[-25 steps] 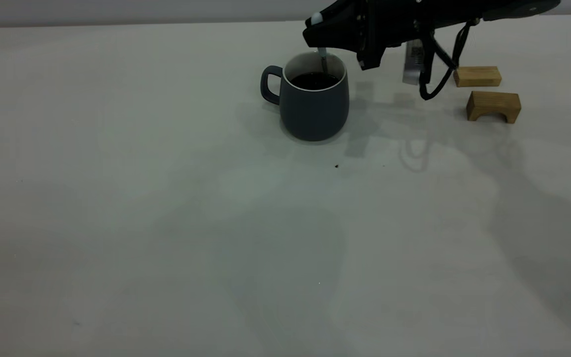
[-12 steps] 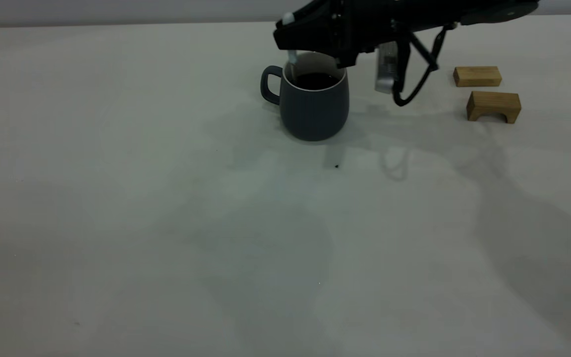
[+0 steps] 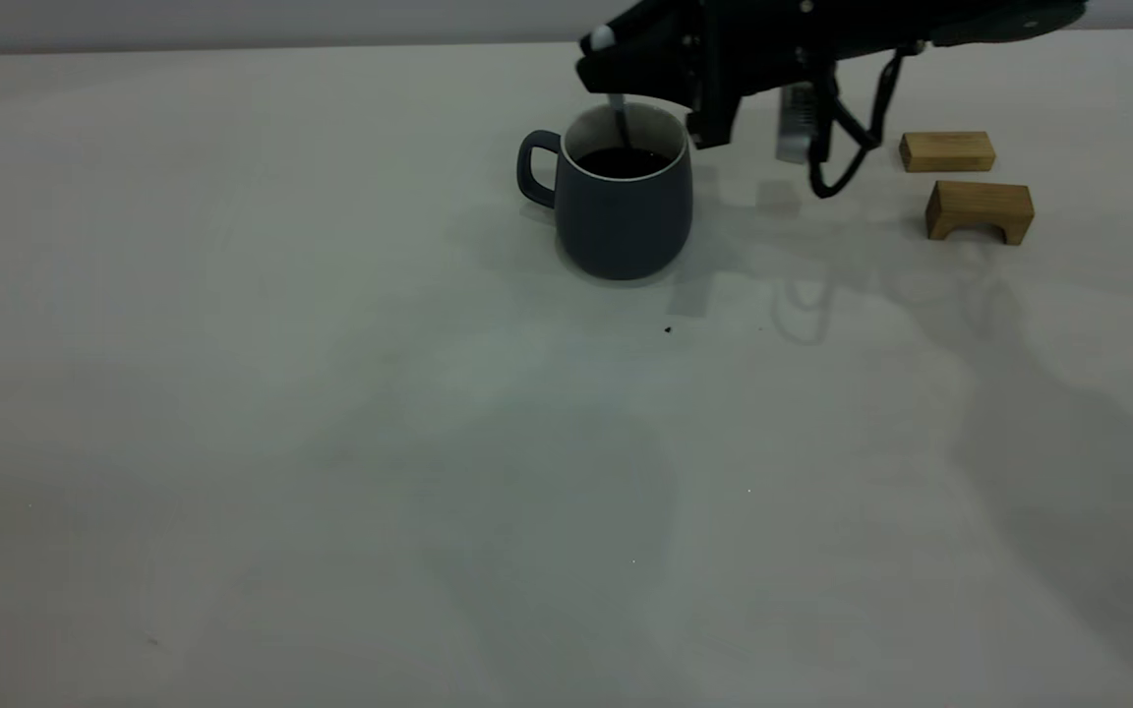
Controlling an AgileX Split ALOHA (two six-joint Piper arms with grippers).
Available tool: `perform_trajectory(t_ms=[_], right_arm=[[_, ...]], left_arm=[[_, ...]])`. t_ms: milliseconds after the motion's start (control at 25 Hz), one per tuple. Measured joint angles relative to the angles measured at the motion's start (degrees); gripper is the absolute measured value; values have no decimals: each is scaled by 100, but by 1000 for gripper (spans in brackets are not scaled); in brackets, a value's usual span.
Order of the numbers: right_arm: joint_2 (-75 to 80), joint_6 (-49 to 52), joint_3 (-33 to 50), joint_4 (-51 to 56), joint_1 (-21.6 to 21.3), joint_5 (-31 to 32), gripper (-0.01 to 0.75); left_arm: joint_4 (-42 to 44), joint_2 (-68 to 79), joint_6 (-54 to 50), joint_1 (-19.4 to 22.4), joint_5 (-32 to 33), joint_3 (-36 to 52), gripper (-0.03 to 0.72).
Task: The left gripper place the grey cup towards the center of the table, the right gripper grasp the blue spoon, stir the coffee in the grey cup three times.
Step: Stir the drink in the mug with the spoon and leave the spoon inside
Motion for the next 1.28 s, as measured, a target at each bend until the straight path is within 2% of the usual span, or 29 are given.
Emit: perform_trajectory(t_ms=[280,440,560,760,1000,1120,1280], right_arm=[[0,1215,-13,-548,-95,321,125],[0,1514,-13,-670,-45,482,122],[0,1348,-13,-567,74,492,122],[0,368,-8,30,279,300,122],[0,-625,-8,320,201,-40,122],[0,-564,-8,137,99,-37,122],[0,149,-8,-343,-21,22,122]], left_arm=[[0,0,0,0,0,0,333],[0,0,0,0,0,0,333],[0,0,0,0,0,0,333],[0,0,0,0,0,0,333],[0,0,0,0,0,0,333],[0,0,0,0,0,0,333],[0,0,0,0,0,0,333]])
